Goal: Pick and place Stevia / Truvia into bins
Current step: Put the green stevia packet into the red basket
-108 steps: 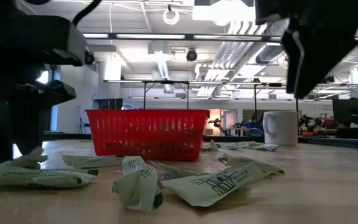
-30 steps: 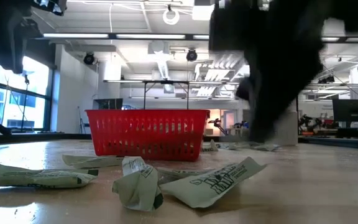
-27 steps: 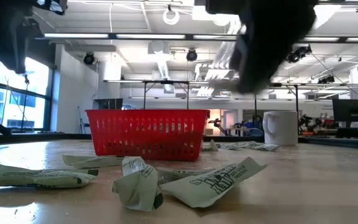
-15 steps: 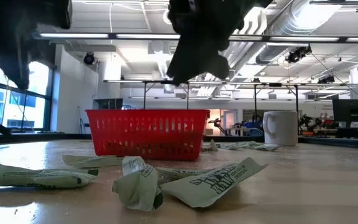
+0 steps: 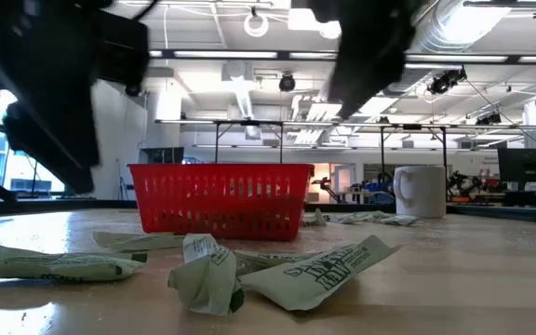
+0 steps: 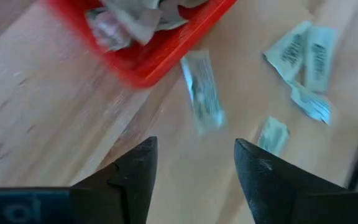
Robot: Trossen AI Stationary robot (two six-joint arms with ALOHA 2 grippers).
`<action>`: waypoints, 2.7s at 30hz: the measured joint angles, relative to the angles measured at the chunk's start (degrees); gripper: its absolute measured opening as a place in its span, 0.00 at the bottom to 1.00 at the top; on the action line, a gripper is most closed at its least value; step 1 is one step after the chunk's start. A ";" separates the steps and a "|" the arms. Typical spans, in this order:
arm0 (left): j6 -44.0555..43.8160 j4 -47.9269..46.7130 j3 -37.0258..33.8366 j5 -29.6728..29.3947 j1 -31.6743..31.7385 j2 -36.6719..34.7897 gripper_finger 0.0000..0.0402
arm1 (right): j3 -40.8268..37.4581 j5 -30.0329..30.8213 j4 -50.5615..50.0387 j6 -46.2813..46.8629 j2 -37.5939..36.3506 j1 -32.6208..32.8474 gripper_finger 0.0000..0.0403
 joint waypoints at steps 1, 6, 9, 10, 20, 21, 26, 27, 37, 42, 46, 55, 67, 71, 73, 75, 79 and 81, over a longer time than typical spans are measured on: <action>-0.11 -1.17 2.31 0.01 0.36 2.60 0.62 | 0.00 1.76 -2.24 0.72 -0.32 0.97 0.73; -3.14 -13.90 14.68 1.58 2.86 13.87 0.62 | -0.02 2.88 -9.23 4.74 -0.13 4.49 0.73; -2.88 -16.82 20.63 3.33 4.07 18.65 0.62 | 0.02 4.86 -10.13 6.35 -0.20 5.93 0.74; -2.35 -16.99 21.78 3.75 4.27 19.66 0.62 | 0.02 5.16 -10.56 6.95 -0.20 6.28 0.74; -1.65 -24.67 25.47 3.55 4.75 23.66 0.38 | 0.02 8.61 -13.93 12.95 -0.18 9.52 0.74; -1.00 -26.78 25.48 3.50 4.68 23.36 0.31 | 0.02 8.98 -14.32 13.43 -0.18 9.68 0.74; 2.99 -39.32 24.71 2.61 3.63 21.55 0.05 | 0.02 10.68 -15.45 14.90 -0.18 9.71 0.73; 3.46 -41.96 24.51 2.61 3.44 20.97 0.05 | 0.02 10.72 -15.34 14.93 -0.18 9.64 0.73; 12.93 -41.78 24.86 -6.02 6.22 5.10 0.05 | 0.02 10.65 -13.23 14.41 -0.18 9.19 0.73; 30.02 -23.38 24.89 1.61 12.31 5.41 0.14 | 0.02 3.01 -7.68 6.81 -0.16 10.20 0.73; 32.24 -23.88 24.73 2.09 15.43 8.29 0.38 | 0.02 2.41 -7.72 7.14 -0.13 11.20 0.73; 32.87 -34.02 24.87 6.81 12.00 2.77 0.71 | -3.12 -2.95 6.92 -9.94 3.14 14.40 0.73; 10.41 -34.49 18.63 0.26 -7.19 0.03 0.58 | -4.00 -10.21 30.41 -32.28 15.46 15.35 0.73; 7.17 -34.56 16.32 -0.08 -10.38 0.03 0.52 | -4.00 -10.01 30.90 -32.31 17.94 15.14 0.69; 6.24 -34.60 15.33 0.14 -11.48 0.03 0.49 | -4.00 -10.02 31.32 -32.23 19.09 15.04 0.66; 5.28 -34.67 14.71 0.69 -12.43 0.03 0.46 | -4.00 -10.14 33.28 -32.61 20.06 14.77 0.61; 3.15 -34.76 14.07 0.66 -14.59 0.01 0.42 | -3.87 -10.24 36.23 -33.03 21.60 13.47 0.49; 2.63 -34.59 13.79 0.52 -15.64 0.01 0.40 | -3.78 -10.06 36.61 -30.61 21.94 12.52 0.42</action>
